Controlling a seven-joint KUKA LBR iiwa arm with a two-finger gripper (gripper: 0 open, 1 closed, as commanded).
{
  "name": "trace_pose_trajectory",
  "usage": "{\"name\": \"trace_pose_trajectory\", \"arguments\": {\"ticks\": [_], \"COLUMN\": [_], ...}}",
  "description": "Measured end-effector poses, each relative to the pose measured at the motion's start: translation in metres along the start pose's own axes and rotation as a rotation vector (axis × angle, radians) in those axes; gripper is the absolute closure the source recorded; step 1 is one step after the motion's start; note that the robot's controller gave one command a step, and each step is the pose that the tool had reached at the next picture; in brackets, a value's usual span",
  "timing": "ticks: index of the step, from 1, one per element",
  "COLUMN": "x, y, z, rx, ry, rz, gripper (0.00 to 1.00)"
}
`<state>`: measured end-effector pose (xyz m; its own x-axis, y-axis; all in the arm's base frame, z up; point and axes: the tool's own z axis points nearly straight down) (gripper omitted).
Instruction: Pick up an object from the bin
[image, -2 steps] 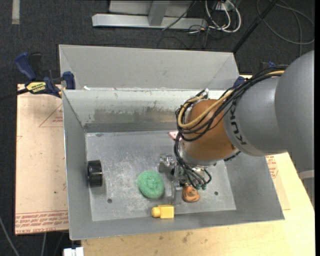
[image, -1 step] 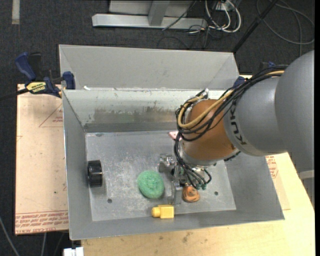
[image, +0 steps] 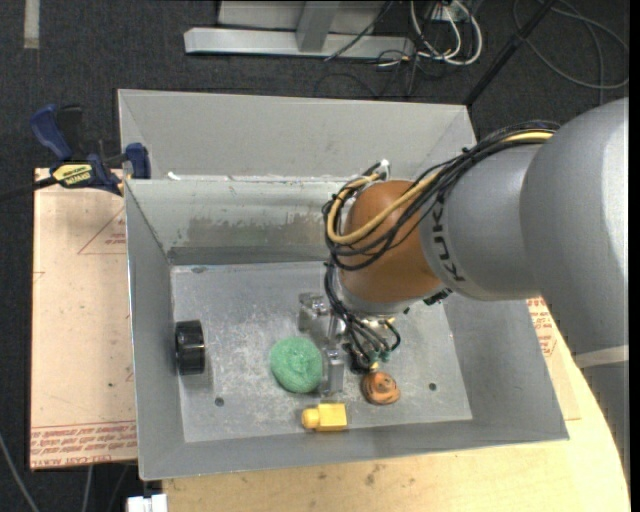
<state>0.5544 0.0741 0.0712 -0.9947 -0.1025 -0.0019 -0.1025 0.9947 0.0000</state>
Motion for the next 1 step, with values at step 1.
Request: {"name": "trace_pose_trajectory", "arguments": {"ticks": [1], "x": [0.0257], "y": [0.0468], "z": [0.0015], "rx": [-0.002], "ry": [0.002], "rz": [-0.006], "gripper": [1.00]}}
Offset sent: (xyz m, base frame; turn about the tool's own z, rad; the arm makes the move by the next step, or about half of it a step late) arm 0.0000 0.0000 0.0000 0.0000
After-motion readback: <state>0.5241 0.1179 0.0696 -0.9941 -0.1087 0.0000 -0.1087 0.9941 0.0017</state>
